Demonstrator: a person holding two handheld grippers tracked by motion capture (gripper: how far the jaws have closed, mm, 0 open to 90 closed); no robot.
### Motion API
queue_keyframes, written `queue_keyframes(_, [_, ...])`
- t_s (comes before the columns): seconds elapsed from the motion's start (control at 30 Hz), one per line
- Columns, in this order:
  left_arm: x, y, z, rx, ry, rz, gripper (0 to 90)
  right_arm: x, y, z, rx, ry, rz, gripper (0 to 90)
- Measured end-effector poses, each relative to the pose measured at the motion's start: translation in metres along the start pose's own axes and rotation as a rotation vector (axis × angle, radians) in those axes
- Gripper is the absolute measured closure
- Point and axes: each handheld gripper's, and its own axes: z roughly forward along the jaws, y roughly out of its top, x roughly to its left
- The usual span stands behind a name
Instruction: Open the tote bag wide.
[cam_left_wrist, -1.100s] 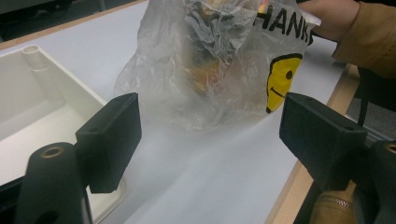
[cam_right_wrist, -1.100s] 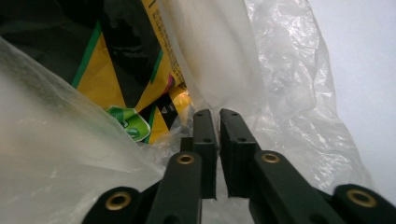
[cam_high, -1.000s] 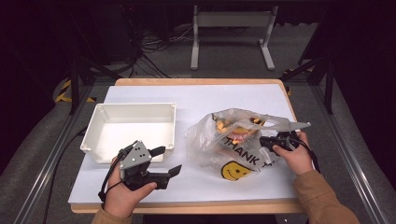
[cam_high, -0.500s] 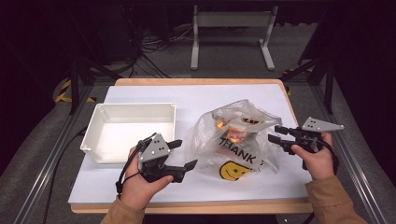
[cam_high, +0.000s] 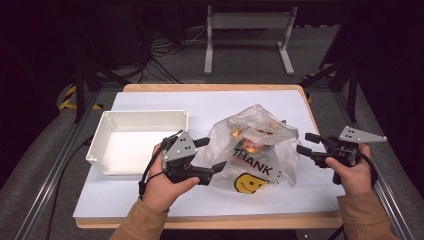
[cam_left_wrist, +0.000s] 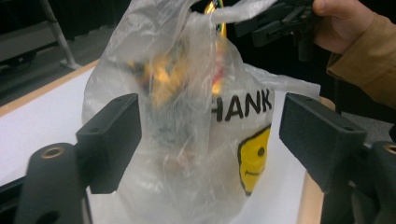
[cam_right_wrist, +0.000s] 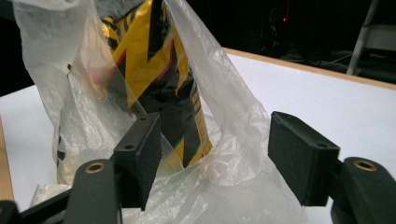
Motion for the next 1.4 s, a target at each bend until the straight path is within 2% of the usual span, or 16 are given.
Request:
queue_keyframes(0.2, [-0.002,0.01,0.016,-0.02,-0.004,0.017,20.3,-0.001,0.002,-0.007,-0.021,-0.005,0.004,33.8])
queue_keyframes(0.33, [-0.003,0.015,0.023,-0.048,0.029,0.028,18.3,-0.002,0.002,-0.012,-0.03,-0.007,0.012,33.0])
queue_keyframes(0.37, [-0.003,0.016,0.026,-0.053,0.021,0.017,17.7,-0.003,0.002,-0.014,-0.038,-0.006,0.014,32.4])
queue_keyframes(0.5, [0.0,0.023,0.036,-0.053,0.038,0.049,13.3,-0.004,0.001,-0.018,-0.052,-0.001,0.027,31.2])
queue_keyframes(0.63, [0.002,0.025,0.042,-0.05,0.044,0.055,8.3,-0.004,0.001,-0.018,-0.055,0.001,0.03,30.6])
queue_keyframes(0.8, [0.01,0.031,0.05,-0.049,0.046,0.062,6.4,-0.004,0.001,-0.018,-0.059,0.0,0.036,28.7])
queue_keyframes(0.87, [0.014,0.032,0.054,-0.051,0.066,0.076,4.7,-0.004,0.001,-0.018,-0.062,-0.002,0.036,27.0])
queue_keyframes(0.97, [0.016,0.034,0.061,-0.063,0.072,0.069,3.7,-0.005,0.0,-0.017,-0.068,-0.001,0.046,25.8])
queue_keyframes(1.1, [0.013,0.038,0.071,-0.048,0.079,0.111,3.0,-0.006,0.0,-0.017,-0.072,-0.003,0.05,25.1])
queue_keyframes(1.23, [0.014,0.041,0.077,-0.029,0.101,0.136,4.0,-0.007,0.0,-0.02,-0.089,-0.008,0.06,24.3])
queue_keyframes(1.3, [0.015,0.041,0.079,-0.024,0.114,0.136,5.5,-0.007,0.0,-0.02,-0.092,-0.003,0.061,24.3])
queue_keyframes(1.37, [0.017,0.041,0.08,-0.018,0.111,0.13,9.7,-0.007,0.0,-0.021,-0.093,0.0,0.062,24.4])
queue_keyframes(1.4, [0.018,0.04,0.079,-0.015,0.106,0.127,15.7,-0.007,0.0,-0.021,-0.094,0.002,0.062,24.5])
